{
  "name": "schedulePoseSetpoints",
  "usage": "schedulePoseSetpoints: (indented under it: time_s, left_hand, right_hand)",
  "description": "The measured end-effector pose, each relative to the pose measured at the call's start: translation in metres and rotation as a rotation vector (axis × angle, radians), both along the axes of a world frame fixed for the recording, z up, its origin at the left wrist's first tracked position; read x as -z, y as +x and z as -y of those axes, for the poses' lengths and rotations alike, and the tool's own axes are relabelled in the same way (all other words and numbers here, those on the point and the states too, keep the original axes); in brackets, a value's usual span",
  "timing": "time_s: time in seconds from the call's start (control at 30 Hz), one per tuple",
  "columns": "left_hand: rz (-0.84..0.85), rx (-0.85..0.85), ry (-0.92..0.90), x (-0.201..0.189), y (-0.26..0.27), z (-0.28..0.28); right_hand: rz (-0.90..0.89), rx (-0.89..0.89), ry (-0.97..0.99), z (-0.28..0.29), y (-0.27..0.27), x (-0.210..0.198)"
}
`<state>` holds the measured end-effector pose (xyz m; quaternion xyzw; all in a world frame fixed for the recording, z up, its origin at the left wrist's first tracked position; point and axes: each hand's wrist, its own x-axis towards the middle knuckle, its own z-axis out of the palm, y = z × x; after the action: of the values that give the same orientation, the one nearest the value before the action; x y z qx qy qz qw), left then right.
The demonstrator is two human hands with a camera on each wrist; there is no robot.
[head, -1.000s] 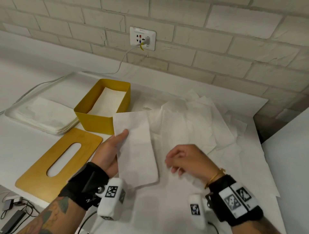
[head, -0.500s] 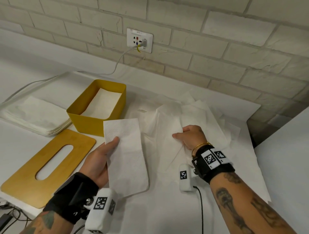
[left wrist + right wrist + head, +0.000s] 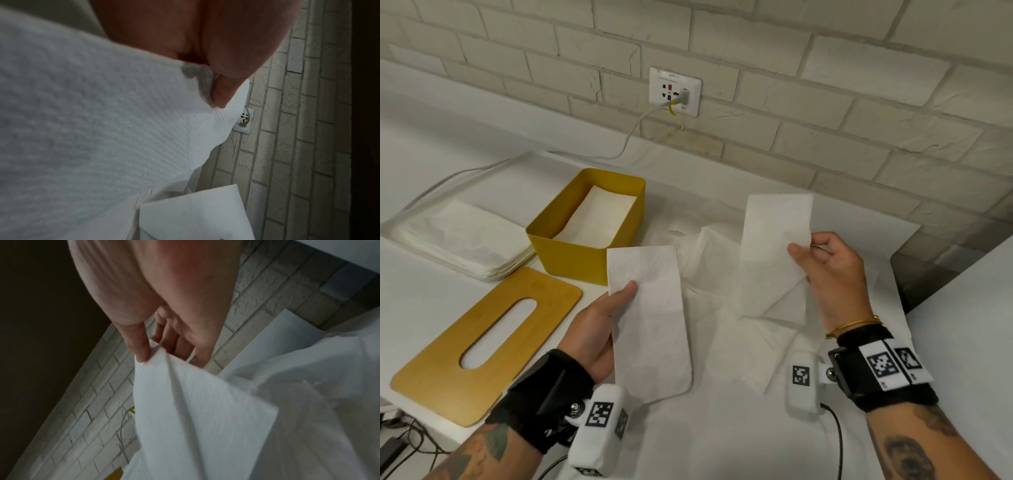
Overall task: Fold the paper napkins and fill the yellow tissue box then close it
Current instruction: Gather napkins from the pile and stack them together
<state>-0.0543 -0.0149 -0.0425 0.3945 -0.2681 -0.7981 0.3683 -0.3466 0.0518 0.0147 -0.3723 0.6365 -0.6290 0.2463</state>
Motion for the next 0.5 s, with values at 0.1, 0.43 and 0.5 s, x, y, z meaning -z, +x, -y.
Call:
schedulePoseSetpoints:
  time_s: [0.1, 0.43, 0.5]
  left_hand:
    - [0.005, -0.008, -0.019, -0.005, -0.005, -0.001]
    - [-0.049, 0.096, -0.063, -0.022, -0.031, -0.012]
    - [-0.071, 0.118, -0.078, -0.023, -0.033, -0.016]
  right_hand:
    - [0.115, -0.073, -0.068, -0.007, 0.012, -0.012]
    - [0.356, -0.396, -0.025, -0.007, 0.089, -0.009]
    - [0.289, -0.323, 0.082, -0.002, 0.100, 0.008]
